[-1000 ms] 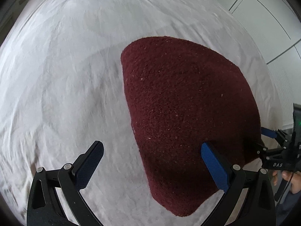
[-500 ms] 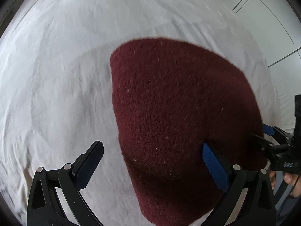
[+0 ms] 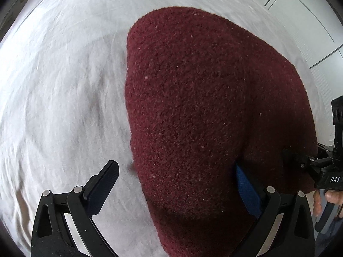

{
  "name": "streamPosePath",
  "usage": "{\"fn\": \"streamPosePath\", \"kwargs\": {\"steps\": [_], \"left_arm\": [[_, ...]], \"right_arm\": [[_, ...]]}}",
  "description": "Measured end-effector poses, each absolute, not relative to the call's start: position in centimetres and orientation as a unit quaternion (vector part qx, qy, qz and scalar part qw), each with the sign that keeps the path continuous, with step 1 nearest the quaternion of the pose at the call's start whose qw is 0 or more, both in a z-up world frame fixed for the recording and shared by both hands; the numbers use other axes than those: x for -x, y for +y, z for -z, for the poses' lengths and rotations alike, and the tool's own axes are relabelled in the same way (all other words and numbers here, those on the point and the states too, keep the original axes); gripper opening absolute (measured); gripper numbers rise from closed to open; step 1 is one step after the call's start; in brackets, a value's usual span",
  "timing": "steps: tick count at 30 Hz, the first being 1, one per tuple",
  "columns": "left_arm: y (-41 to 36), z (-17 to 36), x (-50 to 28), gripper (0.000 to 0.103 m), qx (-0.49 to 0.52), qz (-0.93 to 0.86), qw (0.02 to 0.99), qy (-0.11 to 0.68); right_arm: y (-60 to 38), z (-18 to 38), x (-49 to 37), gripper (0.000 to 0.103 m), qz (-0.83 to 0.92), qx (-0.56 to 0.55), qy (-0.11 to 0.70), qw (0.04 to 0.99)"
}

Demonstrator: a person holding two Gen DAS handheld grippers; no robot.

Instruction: Fold small clothes

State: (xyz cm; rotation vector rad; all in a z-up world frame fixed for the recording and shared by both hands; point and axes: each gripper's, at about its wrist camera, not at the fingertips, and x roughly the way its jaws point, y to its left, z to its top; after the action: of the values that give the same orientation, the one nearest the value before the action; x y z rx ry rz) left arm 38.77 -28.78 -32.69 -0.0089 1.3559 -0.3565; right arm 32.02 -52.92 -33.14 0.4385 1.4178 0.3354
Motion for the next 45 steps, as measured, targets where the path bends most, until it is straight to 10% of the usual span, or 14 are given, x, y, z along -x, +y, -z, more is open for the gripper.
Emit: {"fn": "streamPosePath", "kwargs": {"steps": [5,7,11,18,30,45], "left_arm": [[-28.5,33.3,-37.9,0.096,0.018,0.181,0.763,0.620],[-28.7,33.2,-37.8,0.074,0.027,0.195,0.763,0.616],[-29.2,32.7,-36.6,0.064,0.006,0.205,0.773,0.600],[-29.0,29.5,-35.4,0.042,0.004,0.234,0.779,0.581],[-21.7,22.3,-33.9,0.041,0.029,0.236,0.815,0.529],[-15.5,30.1,-29.1,0.059,0.057,0.167,0.804,0.568]], "right_arm": [[-50.9,32.5,-33.1,0.073,-0.156,-0.190,0.645,0.724],[-50.7,31.9,-32.8,0.064,-0.159,-0.191,0.642,0.725],[-49.3,30.9,-33.3,0.046,-0.152,-0.160,0.639,0.737],[-47.4,26.7,-32.6,0.037,-0.141,-0.130,0.614,0.766],[-42.2,19.3,-32.2,0.037,-0.184,-0.105,0.560,0.801],[-39.4,28.3,-35.5,0.056,-0.162,-0.098,0.617,0.764]]}}
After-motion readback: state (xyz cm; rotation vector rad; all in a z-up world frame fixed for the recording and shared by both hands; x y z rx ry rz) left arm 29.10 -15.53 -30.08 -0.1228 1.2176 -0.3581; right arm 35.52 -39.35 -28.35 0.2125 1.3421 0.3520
